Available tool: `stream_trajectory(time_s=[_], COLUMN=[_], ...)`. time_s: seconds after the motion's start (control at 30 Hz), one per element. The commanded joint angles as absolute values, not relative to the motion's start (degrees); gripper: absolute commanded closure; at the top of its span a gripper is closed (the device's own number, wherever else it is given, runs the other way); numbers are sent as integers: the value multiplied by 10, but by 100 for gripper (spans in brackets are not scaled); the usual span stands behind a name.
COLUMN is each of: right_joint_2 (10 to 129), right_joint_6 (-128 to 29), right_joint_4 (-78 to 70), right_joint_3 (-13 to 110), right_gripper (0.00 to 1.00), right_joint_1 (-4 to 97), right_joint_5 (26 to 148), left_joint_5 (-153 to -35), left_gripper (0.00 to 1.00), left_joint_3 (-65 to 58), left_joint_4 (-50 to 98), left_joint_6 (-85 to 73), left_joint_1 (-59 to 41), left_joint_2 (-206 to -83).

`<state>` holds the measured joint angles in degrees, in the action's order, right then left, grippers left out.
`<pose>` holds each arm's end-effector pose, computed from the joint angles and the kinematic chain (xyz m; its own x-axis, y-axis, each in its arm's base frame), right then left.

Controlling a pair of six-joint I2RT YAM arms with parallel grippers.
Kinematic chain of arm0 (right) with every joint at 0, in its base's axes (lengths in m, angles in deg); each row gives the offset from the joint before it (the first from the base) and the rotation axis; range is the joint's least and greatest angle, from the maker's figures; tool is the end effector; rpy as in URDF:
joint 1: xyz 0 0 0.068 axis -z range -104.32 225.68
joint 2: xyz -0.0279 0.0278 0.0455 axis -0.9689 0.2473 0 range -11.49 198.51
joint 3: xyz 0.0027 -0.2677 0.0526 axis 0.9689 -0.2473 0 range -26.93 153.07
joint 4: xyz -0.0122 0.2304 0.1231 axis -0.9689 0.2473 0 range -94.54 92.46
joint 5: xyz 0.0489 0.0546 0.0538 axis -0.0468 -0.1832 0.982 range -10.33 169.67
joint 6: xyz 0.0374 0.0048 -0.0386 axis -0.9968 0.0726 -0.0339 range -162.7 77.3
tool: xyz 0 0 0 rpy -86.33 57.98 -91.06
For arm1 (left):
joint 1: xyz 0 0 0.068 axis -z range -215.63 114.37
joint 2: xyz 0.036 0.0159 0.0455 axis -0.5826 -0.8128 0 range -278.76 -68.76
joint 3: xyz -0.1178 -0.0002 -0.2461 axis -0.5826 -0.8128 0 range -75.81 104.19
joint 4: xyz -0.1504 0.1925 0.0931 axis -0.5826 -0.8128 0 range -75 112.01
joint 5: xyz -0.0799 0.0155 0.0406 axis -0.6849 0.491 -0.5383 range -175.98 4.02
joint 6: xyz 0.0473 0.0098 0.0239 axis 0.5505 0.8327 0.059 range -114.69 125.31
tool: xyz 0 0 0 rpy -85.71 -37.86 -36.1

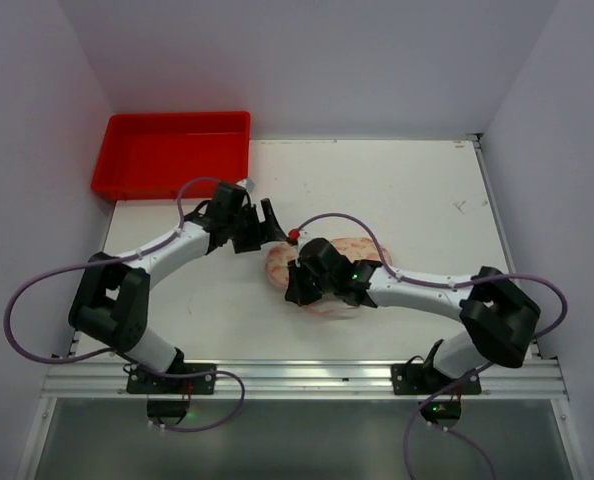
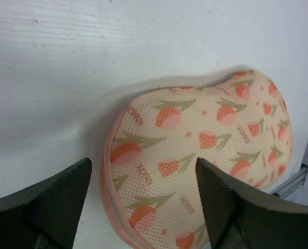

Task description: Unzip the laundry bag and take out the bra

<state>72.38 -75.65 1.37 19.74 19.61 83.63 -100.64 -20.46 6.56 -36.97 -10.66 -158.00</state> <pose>0.1673 0.2530 0.2008 -0.7857 -0.1958 -0.5868 -0.5107 0.7407 0.4367 0.2899 -0.1450 0.2085 -0.8840 -0.3063 -0.3532 -0.0497 0.8127 -0.5805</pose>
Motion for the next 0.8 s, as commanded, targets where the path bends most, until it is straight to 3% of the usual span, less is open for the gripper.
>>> stream_trajectory(time_s=[0.0, 0.07, 0.2, 0.33, 0.6, 0.7, 0.73, 0.77], right_joint_2=[780, 810, 839, 847, 855, 845, 837, 817], right_joint_6=[-778, -781, -781, -778, -791, -794, -796, -797], right_joint_4=[-42, -46, -59, -64, -76, -65, -54, -47], right_joint_3=[282, 311, 334, 335, 324, 312, 309, 296], right_gripper=[100, 100, 100, 100, 100, 100, 100, 100], right_joint_1=[189, 189, 189, 188, 182, 182, 183, 182], right_joint_5=[861, 859, 857, 857, 861, 861, 860, 855], left_joint_5=[-975, -957, -921, -974, -1012, -1010, -1011, -1010], left_gripper=[9, 3, 2, 11, 32, 62, 80, 90], left_joint_3=[-194, -232, -325, -427, -433, -439, -442, -443], left_joint_4=[53, 46, 55, 122, 215, 252, 255, 260], left_joint_6=[-388, -412, -465, -530, -555, -565, -567, -567], left_joint_1=[-116, -122, -123, -121, -98, -94, -94, -94], left_joint_2=[-1537, -1505, -1389, -1344, -1382, -1392, -1395, -1397])
